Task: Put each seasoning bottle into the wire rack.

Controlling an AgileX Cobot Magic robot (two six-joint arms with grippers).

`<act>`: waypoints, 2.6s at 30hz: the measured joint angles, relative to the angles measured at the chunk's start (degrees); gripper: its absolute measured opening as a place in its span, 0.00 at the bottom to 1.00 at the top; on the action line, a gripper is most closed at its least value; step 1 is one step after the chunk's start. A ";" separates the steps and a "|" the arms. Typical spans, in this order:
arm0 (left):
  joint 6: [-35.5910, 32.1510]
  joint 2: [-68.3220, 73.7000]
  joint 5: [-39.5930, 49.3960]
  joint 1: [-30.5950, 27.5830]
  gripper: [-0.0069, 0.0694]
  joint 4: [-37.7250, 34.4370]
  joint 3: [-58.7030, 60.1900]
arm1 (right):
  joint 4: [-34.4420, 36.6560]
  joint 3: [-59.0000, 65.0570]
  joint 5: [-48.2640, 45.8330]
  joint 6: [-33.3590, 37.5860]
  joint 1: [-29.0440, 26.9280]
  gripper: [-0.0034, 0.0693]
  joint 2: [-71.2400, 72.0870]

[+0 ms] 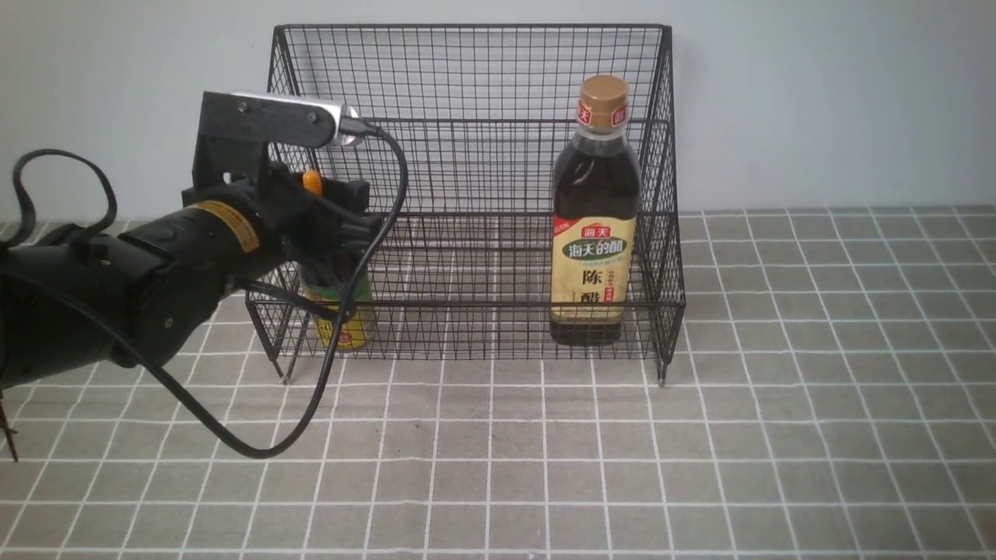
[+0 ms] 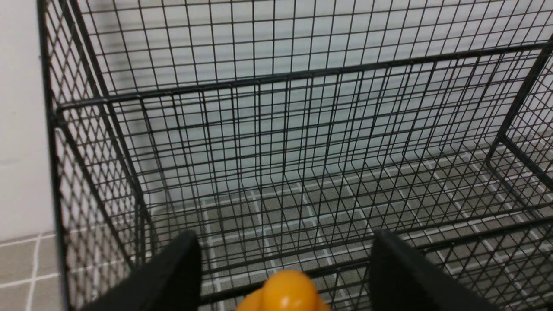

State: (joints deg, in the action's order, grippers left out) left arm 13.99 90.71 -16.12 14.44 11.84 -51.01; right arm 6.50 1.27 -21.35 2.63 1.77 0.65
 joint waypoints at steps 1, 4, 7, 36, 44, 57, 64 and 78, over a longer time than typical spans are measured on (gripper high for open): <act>0.00 -0.19 0.20 0.00 0.74 0.00 0.00 | 0.00 0.00 0.00 0.00 0.00 0.03 0.00; 0.00 -4.09 4.33 0.00 0.80 0.00 -0.64 | 0.00 0.00 0.00 0.00 0.00 0.03 0.00; 0.00 -10.37 15.53 0.00 0.79 -0.16 -3.50 | 0.00 0.00 0.00 0.00 0.00 0.03 0.00; 0.40 -64.83 63.88 0.00 0.08 -3.98 -2.40 | 0.00 0.00 0.00 0.00 0.00 0.03 0.00; -3.80 -67.19 62.32 -0.29 0.08 -4.17 0.15 | 0.00 0.00 0.00 0.00 0.00 0.03 0.00; -15.38 -88.56 39.25 -13.34 0.08 -14.43 42.32 | 0.00 0.00 0.00 0.00 0.00 0.03 0.00; -15.63 -91.38 38.28 -13.64 0.08 -13.80 52.37 | 0.00 0.00 -0.08 0.00 0.00 0.03 0.00; -15.63 -91.38 38.27 -13.64 0.08 -13.80 52.37 | 0.00 0.00 -0.10 0.00 0.00 0.03 0.00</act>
State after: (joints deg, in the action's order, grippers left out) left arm -1.64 -0.67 22.15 0.81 -1.96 1.36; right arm 6.50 1.27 -21.45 2.63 1.77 0.65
